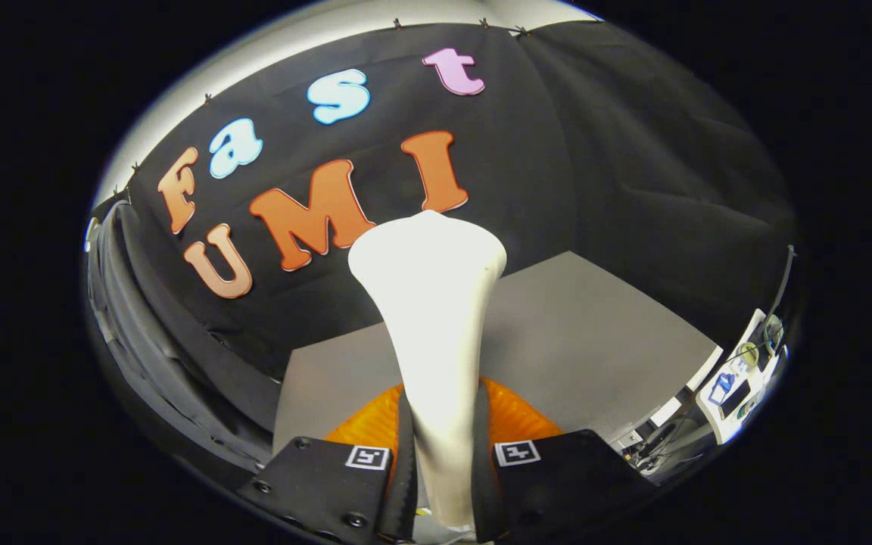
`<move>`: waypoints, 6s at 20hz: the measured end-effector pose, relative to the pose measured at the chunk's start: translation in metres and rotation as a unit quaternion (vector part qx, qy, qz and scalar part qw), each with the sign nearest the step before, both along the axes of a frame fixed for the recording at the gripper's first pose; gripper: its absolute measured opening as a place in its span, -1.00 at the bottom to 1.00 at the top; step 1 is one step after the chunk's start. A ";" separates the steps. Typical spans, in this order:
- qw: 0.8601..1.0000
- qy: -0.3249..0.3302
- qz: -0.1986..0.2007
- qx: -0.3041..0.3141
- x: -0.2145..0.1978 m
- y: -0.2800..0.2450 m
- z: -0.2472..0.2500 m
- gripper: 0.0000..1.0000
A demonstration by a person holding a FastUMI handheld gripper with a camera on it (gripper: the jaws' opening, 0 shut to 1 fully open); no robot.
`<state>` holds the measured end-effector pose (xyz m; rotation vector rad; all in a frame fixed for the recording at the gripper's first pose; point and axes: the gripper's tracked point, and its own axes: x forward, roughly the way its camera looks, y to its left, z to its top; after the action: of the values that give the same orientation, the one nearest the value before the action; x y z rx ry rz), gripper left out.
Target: Iron the clothes twice with a garment steamer, once on the left side and once on the right side.
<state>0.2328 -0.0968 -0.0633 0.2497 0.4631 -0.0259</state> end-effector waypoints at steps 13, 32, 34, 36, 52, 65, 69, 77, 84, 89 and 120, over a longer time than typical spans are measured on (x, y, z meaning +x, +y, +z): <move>0.996 -0.087 0.036 -0.001 -0.114 0.155 0.078 -0.27; 0.989 -0.082 0.110 -0.050 -0.114 0.380 0.064 -0.27; 0.989 -0.075 0.113 -0.054 -0.102 0.392 0.058 -0.26; 0.989 -0.064 0.118 -0.056 -0.092 0.401 0.049 -0.27; 0.992 0.018 0.105 -0.063 -0.093 0.393 -0.058 -0.26; 0.987 0.099 0.102 -0.073 -0.107 0.385 -0.163 -0.26; 0.984 0.120 0.105 -0.076 -0.111 0.386 -0.189 -0.26; 0.979 0.161 0.098 -0.081 -0.125 0.377 -0.238 -0.26; 0.980 0.159 0.082 -0.086 -0.131 0.378 -0.234 -0.26; 0.987 0.114 0.078 -0.080 -0.132 0.391 -0.182 -0.26; 0.984 -0.015 0.155 -0.087 -0.096 0.577 0.002 -0.27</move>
<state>0.1365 0.4807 -0.0614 0.0051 0.4626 0.2406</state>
